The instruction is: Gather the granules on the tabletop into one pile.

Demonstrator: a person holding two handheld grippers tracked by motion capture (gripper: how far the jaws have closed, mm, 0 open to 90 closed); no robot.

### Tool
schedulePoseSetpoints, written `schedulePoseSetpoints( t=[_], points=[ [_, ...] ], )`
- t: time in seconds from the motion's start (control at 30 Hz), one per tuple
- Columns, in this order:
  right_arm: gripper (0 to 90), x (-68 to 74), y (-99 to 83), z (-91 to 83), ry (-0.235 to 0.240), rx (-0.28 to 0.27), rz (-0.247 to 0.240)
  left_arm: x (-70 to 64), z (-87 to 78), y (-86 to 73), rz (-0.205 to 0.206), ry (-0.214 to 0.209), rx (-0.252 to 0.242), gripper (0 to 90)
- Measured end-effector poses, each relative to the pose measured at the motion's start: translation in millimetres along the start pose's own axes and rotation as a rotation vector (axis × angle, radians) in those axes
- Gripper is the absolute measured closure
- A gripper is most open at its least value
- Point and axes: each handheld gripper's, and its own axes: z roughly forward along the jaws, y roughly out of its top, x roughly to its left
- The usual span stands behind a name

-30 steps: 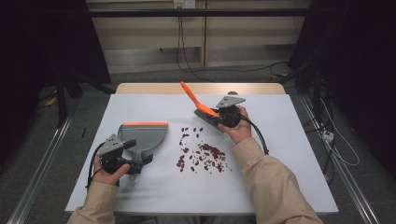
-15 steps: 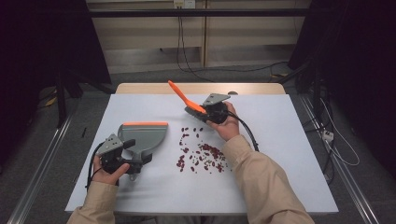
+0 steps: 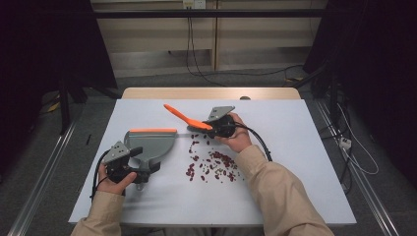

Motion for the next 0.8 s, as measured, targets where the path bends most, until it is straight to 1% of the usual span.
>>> schedulePoseSetpoints(
  t=[0.1,0.27,0.33,0.4,0.47,0.8],
  points=[
    [70.9,5.4,-1.5,-3.4,0.028,0.002,-0.020,-0.1,0.0,-0.1,0.000,0.002,0.002,5.3],
    [70.7,14.3,-3.7,-10.1,0.067,0.001,-0.034,-0.5,-0.1,0.1,0.000,0.002,-0.001,5.3],
    [70.6,17.8,-4.2,-13.0,0.087,0.000,-0.029,-0.7,-0.1,0.1,0.000,0.002,-0.002,5.3],
    [70.5,21.6,-5.0,-15.9,0.099,0.005,-0.043,-0.9,-0.2,0.0,0.000,0.003,-0.003,5.3],
    [70.5,25.8,-5.9,-19.3,0.113,0.007,-0.048,-1.1,-0.4,0.2,0.000,0.003,0.000,5.3],
    [70.2,44.0,-10.4,-33.8,0.153,0.014,-0.069,-2.3,-0.5,0.3,0.000,0.005,-0.001,5.3]
  ],
)
